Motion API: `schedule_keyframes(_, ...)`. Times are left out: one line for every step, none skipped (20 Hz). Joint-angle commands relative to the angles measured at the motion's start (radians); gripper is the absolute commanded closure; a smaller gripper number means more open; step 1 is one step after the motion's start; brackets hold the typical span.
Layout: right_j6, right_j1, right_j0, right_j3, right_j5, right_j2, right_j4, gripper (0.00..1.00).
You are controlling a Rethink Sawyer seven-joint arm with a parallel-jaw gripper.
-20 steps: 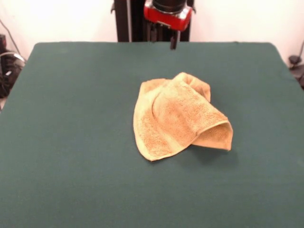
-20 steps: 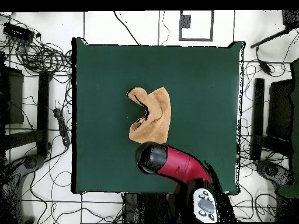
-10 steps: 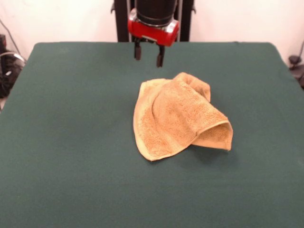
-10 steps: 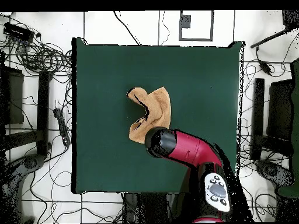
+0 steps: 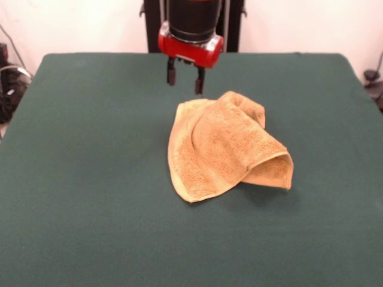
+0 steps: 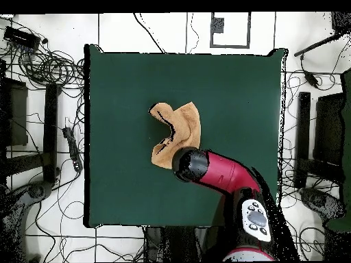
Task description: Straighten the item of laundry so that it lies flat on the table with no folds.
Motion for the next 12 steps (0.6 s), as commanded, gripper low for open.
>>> schedule_keyframes(0.328,0.149,0.055,0.139,-0.173,0.099,0.103,0.0)
schedule_keyframes(0.313,0.155,0.056,0.135,-0.16,0.097,0.106,0.0)
schedule_keyframes(0.298,0.166,0.059,0.127,-0.153,0.091,0.106,0.0)
schedule_keyframes(0.285,0.178,0.069,0.112,-0.146,0.078,0.104,0.0)
schedule_keyframes(0.278,0.193,0.076,0.1,-0.149,0.065,0.105,0.0)
schedule_keyframes(0.283,0.205,0.077,0.099,-0.143,0.067,0.118,0.0)
schedule_keyframes(0.287,0.217,0.078,0.098,-0.136,0.068,0.131,0.0)
schedule_keyframes(0.294,0.235,0.078,0.096,-0.135,0.075,0.146,0.0)
schedule_keyframes(0.29,0.253,0.079,0.089,-0.147,0.074,0.147,0.0)
schedule_keyframes(0.283,0.275,0.076,0.081,-0.173,0.078,0.147,0.0)
schedule_keyframes(0.267,0.3,0.067,0.067,-0.201,0.085,0.14,0.0)
schedule_keyframes(0.252,0.324,0.054,0.054,-0.229,0.094,0.135,0.0)
